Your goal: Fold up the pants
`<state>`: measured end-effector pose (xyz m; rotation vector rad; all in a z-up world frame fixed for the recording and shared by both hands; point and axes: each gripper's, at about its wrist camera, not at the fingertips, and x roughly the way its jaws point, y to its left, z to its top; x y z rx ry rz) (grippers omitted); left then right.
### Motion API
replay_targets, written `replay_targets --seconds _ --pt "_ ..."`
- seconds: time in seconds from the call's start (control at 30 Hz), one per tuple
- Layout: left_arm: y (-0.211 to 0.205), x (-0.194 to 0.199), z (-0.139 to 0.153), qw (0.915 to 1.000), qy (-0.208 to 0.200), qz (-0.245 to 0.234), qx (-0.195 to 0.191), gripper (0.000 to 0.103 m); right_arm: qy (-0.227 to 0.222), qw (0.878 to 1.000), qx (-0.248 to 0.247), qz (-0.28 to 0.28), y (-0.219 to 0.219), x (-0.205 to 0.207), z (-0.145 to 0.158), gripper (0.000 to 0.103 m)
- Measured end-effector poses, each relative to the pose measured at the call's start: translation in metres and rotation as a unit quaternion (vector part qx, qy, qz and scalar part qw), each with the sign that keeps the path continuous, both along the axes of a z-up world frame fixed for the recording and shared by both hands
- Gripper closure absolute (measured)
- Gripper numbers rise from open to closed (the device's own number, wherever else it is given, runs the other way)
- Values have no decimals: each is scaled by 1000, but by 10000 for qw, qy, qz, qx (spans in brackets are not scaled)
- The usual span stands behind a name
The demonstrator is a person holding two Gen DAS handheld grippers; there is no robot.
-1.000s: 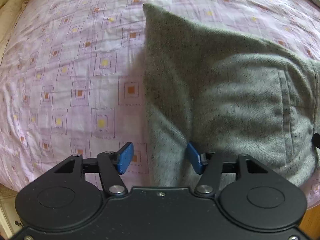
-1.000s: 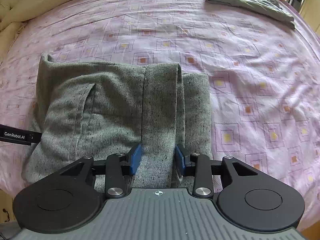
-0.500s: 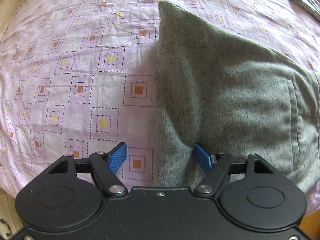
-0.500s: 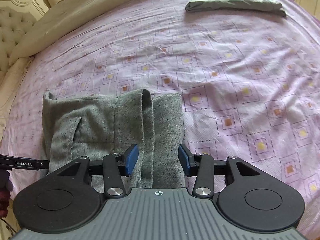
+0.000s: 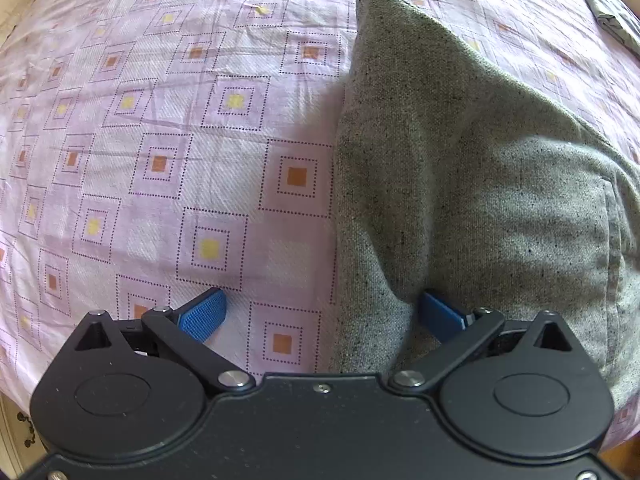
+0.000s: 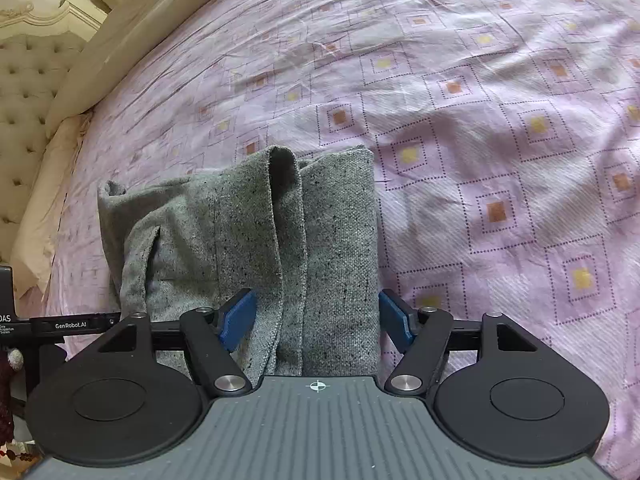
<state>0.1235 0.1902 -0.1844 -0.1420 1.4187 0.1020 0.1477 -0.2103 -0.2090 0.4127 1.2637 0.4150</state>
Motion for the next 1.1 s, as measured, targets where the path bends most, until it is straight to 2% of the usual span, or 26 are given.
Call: replay_targets --seconds 0.1,0.17,0.2,0.27,0.3,0.33,0.37,0.43,0.6,0.77,0.93,1.1 --pt "1 4 0 9998 -29 91 -156 0 42 9999 88 -55 0 3 -1 32" --pt "1 6 0 9992 -52 234 -330 4 55 9999 76 -110 1 3 -1 31" --pt "0 7 2 9989 -106 250 -391 10 69 9999 68 -121 1 3 -1 32" --pt "-1 6 8 9981 -222 216 -534 26 149 9998 120 -92 2 3 1 44" --pt "-3 4 14 9964 -308 174 -774 51 182 9996 202 -40 3 4 2 72" --pt "-2 3 17 9933 -340 148 -1093 88 166 9996 242 6 5 3 5 83" --pt "-3 2 21 9925 -344 198 -1159 87 28 9998 134 111 9 2 12 84" --pt "-6 -5 33 9937 -514 176 -976 88 -265 9989 -127 370 17 -3 25 85" --pt "-10 -19 65 9919 -877 309 -861 90 -529 9981 -180 246 18 -13 49 86" --pt "-2 -25 95 9888 -1251 263 -774 93 -913 9940 -327 500 34 -15 75 87" --pt "30 -11 116 9859 -1537 136 -651 94 -1297 9903 -173 476 68 2 106 87" --pt "78 17 143 9796 -1948 159 -474 94 -1663 9840 -18 642 127 40 136 87"
